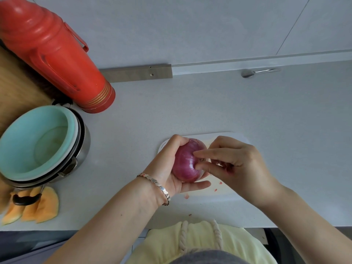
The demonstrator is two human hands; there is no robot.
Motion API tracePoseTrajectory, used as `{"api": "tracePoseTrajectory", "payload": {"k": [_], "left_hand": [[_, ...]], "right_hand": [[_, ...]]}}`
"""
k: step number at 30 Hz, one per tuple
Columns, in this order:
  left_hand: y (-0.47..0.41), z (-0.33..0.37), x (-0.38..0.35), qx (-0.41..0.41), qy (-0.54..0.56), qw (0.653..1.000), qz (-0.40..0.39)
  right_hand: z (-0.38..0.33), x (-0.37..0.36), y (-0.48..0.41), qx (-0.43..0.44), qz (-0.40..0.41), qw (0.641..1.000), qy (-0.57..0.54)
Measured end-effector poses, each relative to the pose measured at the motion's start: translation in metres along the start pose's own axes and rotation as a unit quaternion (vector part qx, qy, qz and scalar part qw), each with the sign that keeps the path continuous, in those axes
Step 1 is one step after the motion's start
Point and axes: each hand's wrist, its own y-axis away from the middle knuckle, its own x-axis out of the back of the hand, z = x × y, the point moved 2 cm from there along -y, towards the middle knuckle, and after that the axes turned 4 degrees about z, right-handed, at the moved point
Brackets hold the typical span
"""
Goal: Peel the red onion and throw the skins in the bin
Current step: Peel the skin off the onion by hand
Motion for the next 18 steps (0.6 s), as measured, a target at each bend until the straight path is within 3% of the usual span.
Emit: {"api": "tracePoseTrajectory", "payload": {"k": [4,7,15,18], "left_hand": [[0.002,-0.003,-0.016,0.075,-0.049,0.995,-0.052],[0.004,-0.01,-0.01,0.076,-0.041,0.992,-0.097],[0.001,-0.007,-0.01,0.069,-0.056,0.99,-0.112],[0.002,-0.008,-0.008,0.072,-0.043,0.988,-0.134]], "right_hand": [[0.001,0.003,-0.001,0.004,-0.013,1.0,0.003],[0.002,0.004,-0.001,0.002,-0.022,1.0,-0.001],[0.003,0.002,-0.001,-0.045,-0.074,0.995,-0.051],[0.005,0.003,0.001,-0.109,-0.032,0.986,-0.12]]}}
